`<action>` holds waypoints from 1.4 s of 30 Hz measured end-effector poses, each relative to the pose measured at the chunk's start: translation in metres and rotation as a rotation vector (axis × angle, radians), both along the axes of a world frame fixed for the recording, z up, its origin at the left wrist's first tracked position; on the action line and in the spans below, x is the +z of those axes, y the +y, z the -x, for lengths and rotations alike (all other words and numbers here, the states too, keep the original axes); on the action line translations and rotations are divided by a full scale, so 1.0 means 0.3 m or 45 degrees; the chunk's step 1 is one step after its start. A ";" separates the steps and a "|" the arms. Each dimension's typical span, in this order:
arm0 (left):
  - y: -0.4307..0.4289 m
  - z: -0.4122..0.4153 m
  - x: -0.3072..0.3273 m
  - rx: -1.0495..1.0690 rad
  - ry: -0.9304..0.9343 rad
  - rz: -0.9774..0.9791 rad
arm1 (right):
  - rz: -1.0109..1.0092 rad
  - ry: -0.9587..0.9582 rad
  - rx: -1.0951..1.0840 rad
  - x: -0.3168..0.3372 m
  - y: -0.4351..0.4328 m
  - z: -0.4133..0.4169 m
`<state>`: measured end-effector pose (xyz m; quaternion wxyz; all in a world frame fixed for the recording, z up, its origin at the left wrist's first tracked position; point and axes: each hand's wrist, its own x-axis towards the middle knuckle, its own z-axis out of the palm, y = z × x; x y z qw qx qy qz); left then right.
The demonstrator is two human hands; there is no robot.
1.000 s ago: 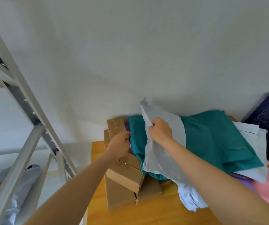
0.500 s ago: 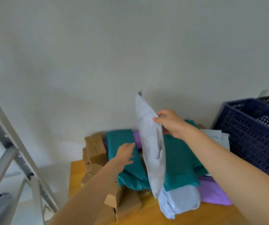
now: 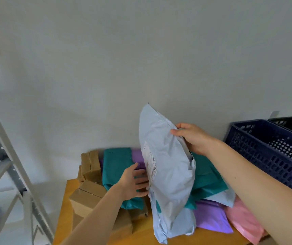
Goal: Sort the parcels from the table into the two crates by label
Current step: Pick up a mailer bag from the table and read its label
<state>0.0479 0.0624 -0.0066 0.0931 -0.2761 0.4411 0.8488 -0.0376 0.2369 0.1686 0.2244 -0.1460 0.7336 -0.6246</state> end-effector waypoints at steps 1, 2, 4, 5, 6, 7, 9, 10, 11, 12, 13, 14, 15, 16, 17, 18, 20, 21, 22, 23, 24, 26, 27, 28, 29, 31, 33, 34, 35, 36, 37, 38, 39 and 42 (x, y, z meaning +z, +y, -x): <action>0.020 -0.002 -0.012 -0.029 -0.019 0.012 | 0.010 -0.021 0.005 -0.001 0.017 -0.001; 0.046 -0.004 -0.027 -0.056 -0.037 0.007 | 0.020 -0.037 0.008 0.000 0.030 -0.003; 0.106 -0.007 -0.054 -0.073 -0.059 -0.030 | 0.046 -0.057 0.022 0.009 0.051 -0.011; 0.132 -0.003 -0.074 -0.078 -0.062 -0.063 | 0.068 -0.068 0.035 0.016 0.064 -0.016; 0.153 0.001 -0.088 -0.087 -0.052 -0.107 | 0.088 -0.077 0.053 0.024 0.076 -0.022; 0.169 0.001 -0.093 -0.095 -0.023 -0.168 | 0.099 -0.083 0.069 0.030 0.087 -0.027; 0.201 0.000 -0.086 -0.094 0.108 -0.340 | 0.103 -0.078 0.082 0.042 0.119 -0.037; 0.213 -0.004 -0.074 -0.069 0.166 -0.385 | 0.104 -0.071 0.082 0.047 0.133 -0.042; 0.220 -0.013 -0.062 -0.042 0.221 -0.382 | 0.104 -0.059 0.078 0.052 0.148 -0.048; 0.220 -0.021 -0.054 -0.009 0.267 -0.344 | 0.103 -0.045 0.070 0.056 0.162 -0.055; 0.215 -0.034 -0.042 0.022 0.297 -0.288 | 0.099 -0.033 0.054 0.057 0.177 -0.060; 0.203 -0.045 -0.033 0.041 0.314 -0.231 | 0.094 -0.025 0.030 0.056 0.190 -0.067; 0.186 -0.057 -0.026 0.062 0.325 -0.170 | 0.086 -0.019 0.004 0.053 0.202 -0.072; 0.166 -0.071 -0.014 0.086 0.334 -0.113 | 0.083 -0.017 -0.021 0.048 0.211 -0.076; 0.145 -0.087 0.002 0.124 0.327 -0.045 | 0.086 -0.015 -0.049 0.040 0.217 -0.078; 0.120 -0.104 0.018 0.162 0.318 0.018 | 0.093 -0.012 -0.082 0.029 0.221 -0.080; 0.066 -0.134 0.050 0.236 0.291 0.113 | 0.104 0.000 -0.157 0.003 0.225 -0.082; 0.039 -0.148 0.068 0.268 0.276 0.159 | 0.107 0.008 -0.190 -0.013 0.227 -0.084; 0.008 -0.159 0.083 0.301 0.261 0.199 | 0.110 0.013 -0.215 -0.029 0.228 -0.088; -0.019 -0.175 0.103 0.321 0.253 0.244 | 0.110 0.018 -0.233 -0.046 0.230 -0.092; -0.043 -0.192 0.125 0.335 0.240 0.295 | 0.106 0.023 -0.246 -0.062 0.229 -0.098; -0.084 -0.228 0.167 0.330 0.243 0.395 | 0.109 0.032 -0.267 -0.088 0.227 -0.115; -0.101 -0.246 0.188 0.329 0.253 0.434 | 0.124 0.029 -0.279 -0.098 0.225 -0.125; -0.117 -0.261 0.206 0.339 0.265 0.458 | 0.144 0.020 -0.287 -0.107 0.221 -0.138; -0.130 -0.276 0.224 0.332 0.278 0.484 | 0.154 0.010 -0.290 -0.115 0.217 -0.152; -0.158 -0.301 0.248 0.296 0.317 0.532 | 0.147 -0.003 -0.267 -0.131 0.206 -0.185; -0.176 -0.332 0.266 0.284 0.327 0.584 | 0.138 -0.021 -0.230 -0.149 0.188 -0.225; -0.182 -0.349 0.273 0.283 0.329 0.603 | 0.132 -0.024 -0.213 -0.157 0.177 -0.249; -0.188 -0.367 0.278 0.280 0.337 0.621 | 0.121 -0.021 -0.203 -0.168 0.168 -0.269; -0.191 -0.386 0.284 0.279 0.342 0.630 | 0.110 -0.013 -0.200 -0.179 0.159 -0.289; -0.197 -0.402 0.286 0.281 0.348 0.641 | 0.098 -0.002 -0.204 -0.189 0.151 -0.308; -0.202 -0.418 0.287 0.290 0.356 0.644 | 0.091 0.007 -0.213 -0.197 0.145 -0.326; -0.210 -0.433 0.287 0.298 0.370 0.646 | 0.084 0.016 -0.226 -0.205 0.141 -0.341; -0.229 -0.473 0.293 0.312 0.390 0.636 | 0.058 0.056 -0.263 -0.221 0.132 -0.384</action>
